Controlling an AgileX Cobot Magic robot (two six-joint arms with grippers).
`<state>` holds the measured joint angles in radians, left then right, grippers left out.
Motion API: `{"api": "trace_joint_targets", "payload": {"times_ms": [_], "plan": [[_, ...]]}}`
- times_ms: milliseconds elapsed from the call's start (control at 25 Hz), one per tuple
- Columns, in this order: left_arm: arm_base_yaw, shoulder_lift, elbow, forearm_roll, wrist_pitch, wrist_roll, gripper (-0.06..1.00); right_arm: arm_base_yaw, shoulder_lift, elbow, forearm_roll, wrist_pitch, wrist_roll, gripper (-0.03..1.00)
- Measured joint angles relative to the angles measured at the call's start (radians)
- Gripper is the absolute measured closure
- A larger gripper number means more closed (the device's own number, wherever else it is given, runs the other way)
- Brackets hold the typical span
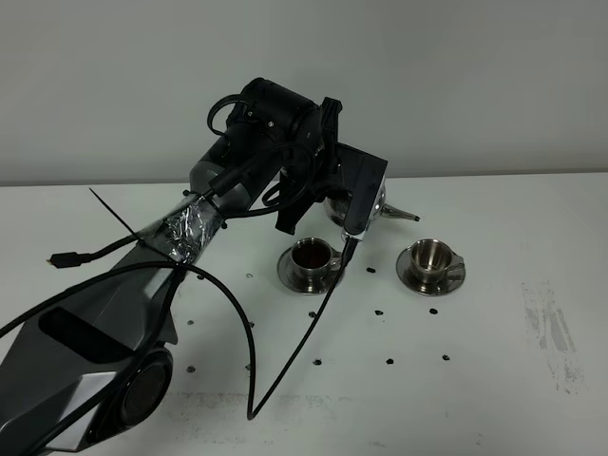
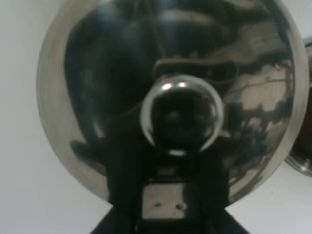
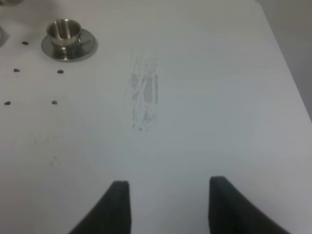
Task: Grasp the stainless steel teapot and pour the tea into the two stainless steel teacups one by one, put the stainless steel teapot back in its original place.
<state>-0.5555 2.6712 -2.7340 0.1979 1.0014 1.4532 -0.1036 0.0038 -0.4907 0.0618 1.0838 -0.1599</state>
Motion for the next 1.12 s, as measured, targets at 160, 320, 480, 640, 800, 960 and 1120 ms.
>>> {"api": "trace_joint_targets", "payload": {"times_ms": [160, 320, 480, 640, 800, 960, 1120], "plan": [[-0.001, 0.010, 0.000, 0.007, -0.020, 0.046, 0.69, 0.000, 0.000, 0.000, 0.000, 0.000, 0.000, 0.58], [-0.010, 0.010, 0.000, 0.034, -0.043, 0.060, 0.69, 0.000, 0.000, 0.000, 0.000, 0.000, 0.000, 0.58], [-0.018, 0.011, 0.000, 0.049, -0.066, 0.082, 0.69, 0.000, 0.000, 0.000, 0.000, 0.000, 0.000, 0.58], [-0.027, 0.015, 0.000, 0.052, -0.079, 0.115, 0.69, 0.000, 0.000, 0.000, 0.000, 0.000, 0.000, 0.58], [-0.033, 0.024, 0.000, 0.055, -0.090, 0.148, 0.69, 0.000, 0.000, 0.000, 0.000, 0.000, 0.000, 0.58], [-0.041, 0.028, 0.000, 0.094, -0.097, 0.162, 0.69, 0.000, 0.000, 0.000, 0.000, 0.000, 0.000, 0.58], [-0.048, 0.028, 0.000, 0.107, -0.125, 0.164, 0.69, 0.000, 0.000, 0.000, 0.000, 0.000, 0.000, 0.58]]}}
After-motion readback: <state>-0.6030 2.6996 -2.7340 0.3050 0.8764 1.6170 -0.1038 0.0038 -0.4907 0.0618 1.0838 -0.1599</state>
